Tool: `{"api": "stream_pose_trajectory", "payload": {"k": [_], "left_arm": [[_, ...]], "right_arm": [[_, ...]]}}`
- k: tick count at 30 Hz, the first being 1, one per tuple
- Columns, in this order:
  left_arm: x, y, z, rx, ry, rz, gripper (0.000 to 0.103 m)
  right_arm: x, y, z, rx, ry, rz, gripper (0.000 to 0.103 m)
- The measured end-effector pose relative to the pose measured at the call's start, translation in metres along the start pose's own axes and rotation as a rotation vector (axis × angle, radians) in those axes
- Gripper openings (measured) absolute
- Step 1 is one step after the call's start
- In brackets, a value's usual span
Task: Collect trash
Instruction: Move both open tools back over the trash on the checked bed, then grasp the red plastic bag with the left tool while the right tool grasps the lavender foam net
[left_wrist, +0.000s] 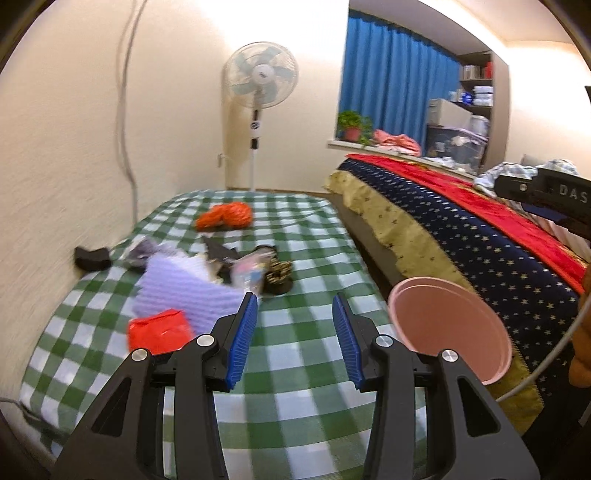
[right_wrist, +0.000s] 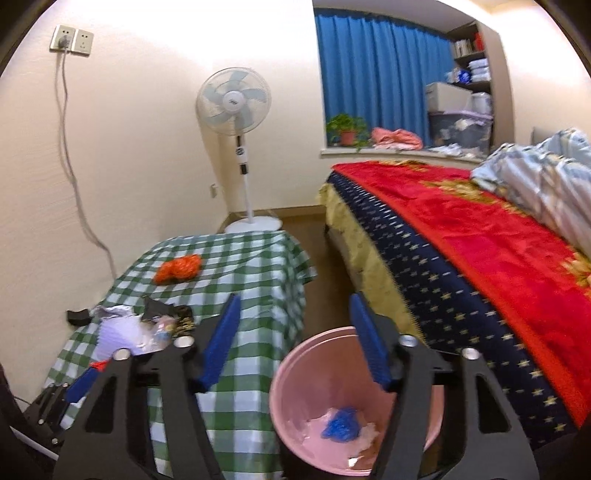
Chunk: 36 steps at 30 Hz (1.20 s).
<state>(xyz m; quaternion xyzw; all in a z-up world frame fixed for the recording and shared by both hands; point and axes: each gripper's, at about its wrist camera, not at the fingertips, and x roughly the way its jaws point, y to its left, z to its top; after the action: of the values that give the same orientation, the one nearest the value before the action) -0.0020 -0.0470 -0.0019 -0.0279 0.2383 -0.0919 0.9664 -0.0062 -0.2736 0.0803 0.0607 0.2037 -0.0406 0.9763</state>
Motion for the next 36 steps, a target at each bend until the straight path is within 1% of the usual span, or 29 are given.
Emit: {"api": "stream_pose_trajectory", "payload": {"k": [2,8,9,10,11,12,14,16,18,21,25,34,35,36], "left_arm": [[0.003,0.009,-0.002,-0.017,0.012,0.030,0.042],[0.016,0.034,-0.009,-0.071,0.055,0.140,0.043],[0.018,0.039,-0.010,-0.085,0.063,0.162,0.048],[0.020,0.043,-0.012,-0.098,0.071,0.179,0.056],[0.023,0.048,-0.013,-0.113,0.081,0.202,0.060],[0.025,0.052,-0.015,-0.122,0.090,0.227,0.066],[0.031,0.058,-0.017,-0.140,0.103,0.264,0.070],[0.039,0.065,-0.019,-0.157,0.123,0.294,0.078],[0.043,0.070,-0.020,-0.169,0.135,0.315,0.081],[0.050,0.077,-0.023,-0.188,0.157,0.335,0.082],[0.059,0.087,-0.025,-0.232,0.189,0.340,0.082],[0.075,0.091,-0.028,-0.237,0.244,0.339,0.081],[0.077,0.092,-0.029,-0.241,0.251,0.340,0.081],[0.078,0.093,-0.030,-0.243,0.256,0.344,0.078]], "right_arm": [[0.005,0.005,-0.002,0.003,0.011,0.032,0.052],[0.025,0.025,-0.008,-0.006,0.037,0.107,0.052],[0.027,0.028,-0.009,-0.009,0.040,0.118,0.052],[0.031,0.031,-0.011,-0.013,0.046,0.132,0.052],[0.034,0.034,-0.012,-0.014,0.052,0.142,0.052],[0.038,0.037,-0.013,-0.014,0.057,0.154,0.052],[0.045,0.044,-0.016,-0.015,0.069,0.178,0.052],[0.052,0.050,-0.019,-0.016,0.082,0.201,0.052],[0.060,0.058,-0.023,-0.020,0.094,0.230,0.052],[0.071,0.070,-0.027,-0.029,0.115,0.274,0.052],[0.087,0.088,-0.035,-0.042,0.150,0.323,0.052],[0.123,0.119,-0.056,-0.067,0.245,0.412,0.052],[0.127,0.122,-0.058,-0.068,0.259,0.424,0.052],[0.130,0.125,-0.060,-0.070,0.270,0.433,0.052]]}}
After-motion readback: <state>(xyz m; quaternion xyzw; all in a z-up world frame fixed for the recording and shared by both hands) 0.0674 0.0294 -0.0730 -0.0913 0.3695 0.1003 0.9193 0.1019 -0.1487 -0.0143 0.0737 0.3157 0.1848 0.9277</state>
